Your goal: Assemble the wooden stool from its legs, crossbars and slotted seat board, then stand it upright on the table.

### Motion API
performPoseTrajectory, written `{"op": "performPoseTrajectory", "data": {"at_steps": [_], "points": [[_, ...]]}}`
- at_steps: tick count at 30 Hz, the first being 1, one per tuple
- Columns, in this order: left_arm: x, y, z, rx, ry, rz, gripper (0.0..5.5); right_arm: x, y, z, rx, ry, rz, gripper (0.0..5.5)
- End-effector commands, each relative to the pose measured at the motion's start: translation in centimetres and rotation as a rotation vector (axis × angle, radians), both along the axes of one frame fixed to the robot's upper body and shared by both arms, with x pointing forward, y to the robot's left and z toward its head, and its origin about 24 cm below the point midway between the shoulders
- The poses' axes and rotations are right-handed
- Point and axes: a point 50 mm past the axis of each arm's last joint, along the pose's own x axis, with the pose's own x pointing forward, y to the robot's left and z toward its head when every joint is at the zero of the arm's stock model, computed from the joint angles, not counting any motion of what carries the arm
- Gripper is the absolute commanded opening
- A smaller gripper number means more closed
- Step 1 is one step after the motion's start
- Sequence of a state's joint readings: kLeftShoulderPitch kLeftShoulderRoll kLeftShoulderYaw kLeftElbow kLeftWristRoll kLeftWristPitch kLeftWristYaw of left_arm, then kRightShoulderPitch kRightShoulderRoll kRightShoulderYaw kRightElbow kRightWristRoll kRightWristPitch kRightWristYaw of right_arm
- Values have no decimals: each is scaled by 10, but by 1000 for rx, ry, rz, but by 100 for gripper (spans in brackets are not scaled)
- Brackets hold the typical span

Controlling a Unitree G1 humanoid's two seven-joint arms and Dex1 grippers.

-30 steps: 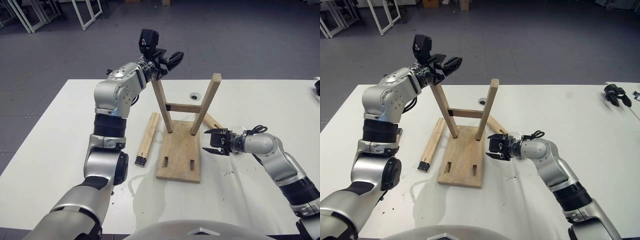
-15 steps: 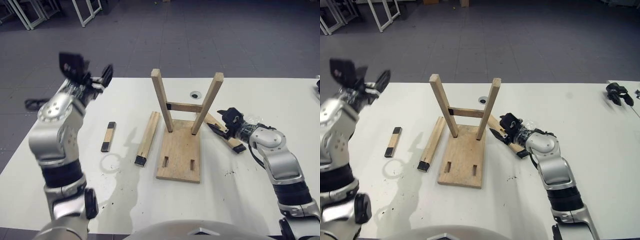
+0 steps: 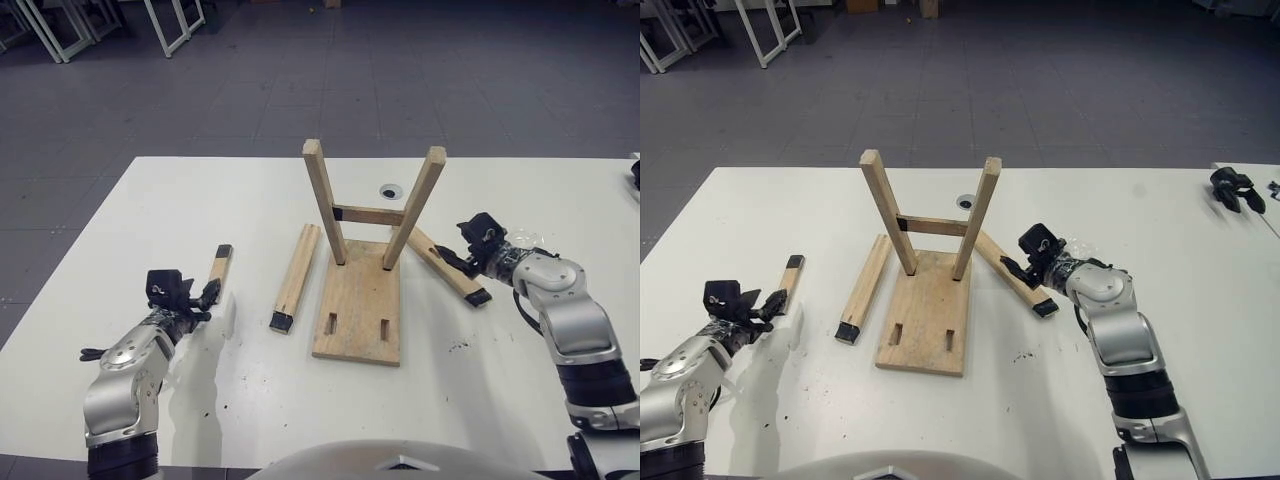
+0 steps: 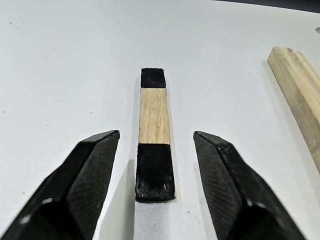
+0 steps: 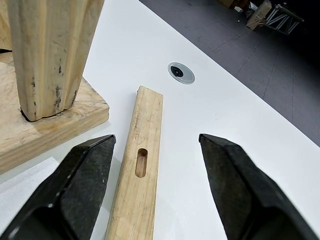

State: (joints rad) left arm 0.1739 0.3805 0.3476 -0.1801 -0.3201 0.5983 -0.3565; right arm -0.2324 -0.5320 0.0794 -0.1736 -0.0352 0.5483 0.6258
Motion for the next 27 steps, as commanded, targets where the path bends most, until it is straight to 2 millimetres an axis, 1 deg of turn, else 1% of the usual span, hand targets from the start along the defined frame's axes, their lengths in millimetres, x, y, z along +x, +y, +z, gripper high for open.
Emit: {"op": "performPoseTrajectory", "data": {"at_steps": [1,2,4,6,9,11,12,13,15,17,19,21,22,24,25,27], "points": [[-3,2,-16,2,66,4,277,1,-1,2,-9,6,15,309],[-3,4,-19,3,80,9,257,1,-1,2,-9,7,19,309],[-3,6,-23,-5,104,19,235,1,0,2,-10,8,23,309],[-3,6,-25,-25,114,27,199,0,0,1,-13,13,26,309],[-3,5,-27,-47,135,28,160,-2,-2,-2,-2,41,15,309],[-2,4,-23,-41,123,25,133,-2,-3,-2,31,60,-5,309],[1,3,-17,-19,86,14,133,-1,-2,-1,67,68,-19,328],[6,2,-8,6,28,7,133,0,-2,2,121,79,-41,332],[16,2,10,78,-83,-5,131,1,0,9,227,92,-67,367],[26,0,35,167,-252,-19,131,2,6,22,394,100,-47,395],[34,-3,62,223,-442,-18,131,-1,10,36,579,133,15,399],[40,-10,91,264,-628,-32,131,-6,8,47,715,178,61,399],[42,-15,104,280,-704,-43,131,-8,6,51,755,195,82,399],[48,-28,129,309,-837,-95,131,-19,7,62,791,249,195,399],[50,-34,138,318,-878,-124,131,-24,8,66,791,276,238,399],[52,-48,149,346,-933,-210,131,-33,14,73,802,314,341,399]]}}
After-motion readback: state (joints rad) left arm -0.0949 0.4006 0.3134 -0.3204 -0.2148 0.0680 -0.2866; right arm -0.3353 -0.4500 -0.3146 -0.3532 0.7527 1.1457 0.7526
